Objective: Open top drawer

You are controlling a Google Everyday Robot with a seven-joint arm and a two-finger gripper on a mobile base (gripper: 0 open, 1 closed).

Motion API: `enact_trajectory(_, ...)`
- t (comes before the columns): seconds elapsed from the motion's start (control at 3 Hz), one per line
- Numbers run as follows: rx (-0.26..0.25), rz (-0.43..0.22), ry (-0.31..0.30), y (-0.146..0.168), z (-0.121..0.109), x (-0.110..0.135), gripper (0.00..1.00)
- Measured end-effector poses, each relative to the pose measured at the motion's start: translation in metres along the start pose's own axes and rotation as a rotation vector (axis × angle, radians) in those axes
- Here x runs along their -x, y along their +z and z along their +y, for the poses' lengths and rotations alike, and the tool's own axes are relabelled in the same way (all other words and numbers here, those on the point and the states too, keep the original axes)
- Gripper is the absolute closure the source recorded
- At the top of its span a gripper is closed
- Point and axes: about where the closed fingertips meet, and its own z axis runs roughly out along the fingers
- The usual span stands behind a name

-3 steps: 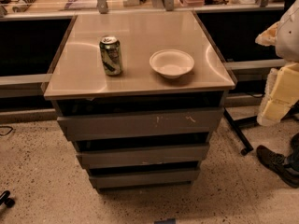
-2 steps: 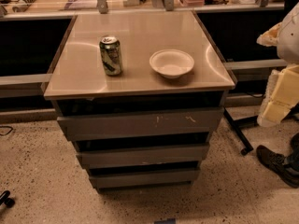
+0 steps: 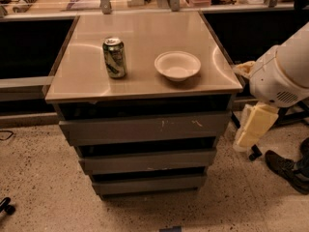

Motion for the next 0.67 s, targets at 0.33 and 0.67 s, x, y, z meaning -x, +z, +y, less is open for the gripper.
enact_trajectory(0.33, 0.007, -0.063, -0.061, 0.06, -0.002, 0.01, 0.0)
enact_trajectory(0.67, 0.017, -0.097, -0.109, 0.121, -0.012, 0.019, 0.0)
